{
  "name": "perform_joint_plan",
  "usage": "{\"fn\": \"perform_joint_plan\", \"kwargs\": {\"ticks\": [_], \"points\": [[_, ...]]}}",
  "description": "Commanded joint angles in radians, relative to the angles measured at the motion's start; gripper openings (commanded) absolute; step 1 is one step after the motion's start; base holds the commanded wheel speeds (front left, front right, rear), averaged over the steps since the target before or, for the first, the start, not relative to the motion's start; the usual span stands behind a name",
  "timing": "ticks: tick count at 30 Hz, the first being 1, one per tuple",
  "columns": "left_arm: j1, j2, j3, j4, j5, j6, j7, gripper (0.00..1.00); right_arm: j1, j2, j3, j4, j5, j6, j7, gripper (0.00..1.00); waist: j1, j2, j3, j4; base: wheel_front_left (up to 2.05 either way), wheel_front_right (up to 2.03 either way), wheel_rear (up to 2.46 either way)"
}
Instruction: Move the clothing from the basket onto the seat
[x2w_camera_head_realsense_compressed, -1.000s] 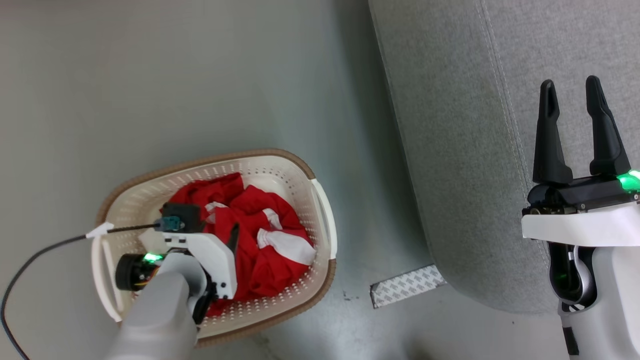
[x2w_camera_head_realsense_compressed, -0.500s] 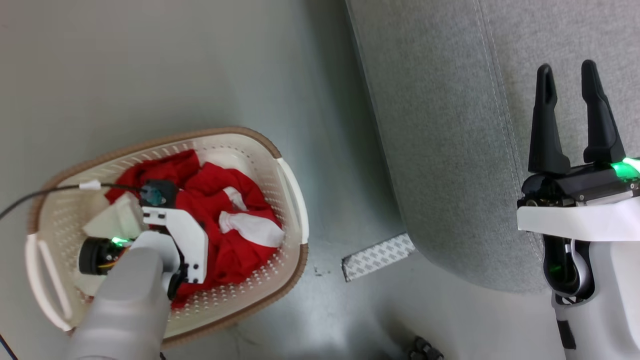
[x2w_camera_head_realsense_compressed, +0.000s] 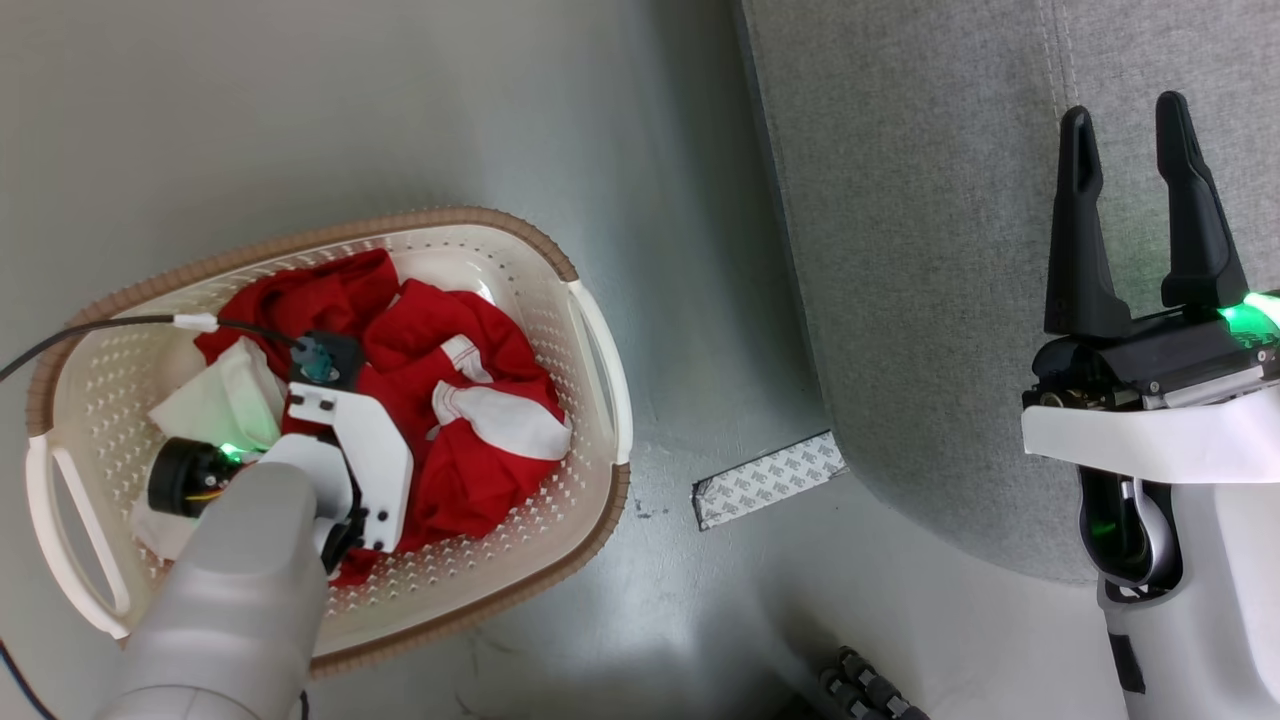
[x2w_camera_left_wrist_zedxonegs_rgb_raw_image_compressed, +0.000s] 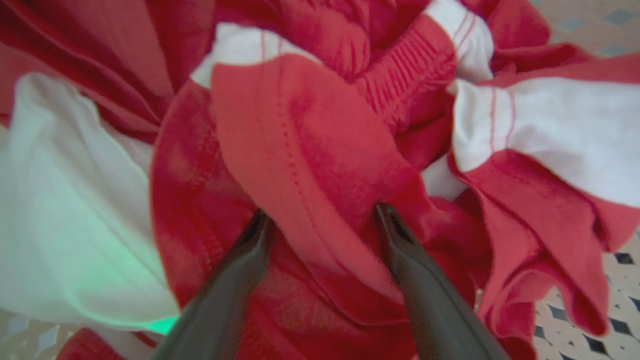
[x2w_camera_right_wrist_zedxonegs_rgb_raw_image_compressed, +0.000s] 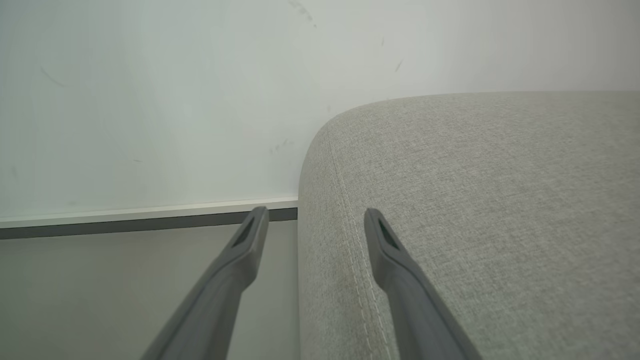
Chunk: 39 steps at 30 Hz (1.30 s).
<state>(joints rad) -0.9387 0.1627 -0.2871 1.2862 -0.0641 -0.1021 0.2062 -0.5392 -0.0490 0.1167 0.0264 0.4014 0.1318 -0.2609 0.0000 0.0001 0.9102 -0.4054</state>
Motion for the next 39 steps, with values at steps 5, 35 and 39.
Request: {"fn": "perform_joint_plan", "kwargs": {"ticks": [5, 35, 39], "points": [[-0.011, 0.002, -0.014, 0.003, -0.018, -0.018, -0.014, 0.0, -0.012, 0.001, -0.001, -0.007, -0.012, -0.002, -0.002, 1.0, 0.0, -0.0001, 0.0, 0.002, 0.01, 0.01, 0.01], [0.183, -0.107, -0.216, -0.079, -0.275, -0.028, -0.235, 0.0, 0.061, -0.001, -0.016, 0.12, -0.113, -0.002, -0.002, 1.0, 0.0, -0.0001, -0.481, 0.129, 0.0, 0.0, 0.0], [0.221, -0.109, -0.28, -0.119, -0.333, -0.028, -0.268, 0.0, 0.089, -0.001, -0.028, 0.14, -0.125, -0.002, -0.002, 1.0, 0.0, -0.0001, -0.561, 0.163, 0.0, 0.0, 0.0]]}}
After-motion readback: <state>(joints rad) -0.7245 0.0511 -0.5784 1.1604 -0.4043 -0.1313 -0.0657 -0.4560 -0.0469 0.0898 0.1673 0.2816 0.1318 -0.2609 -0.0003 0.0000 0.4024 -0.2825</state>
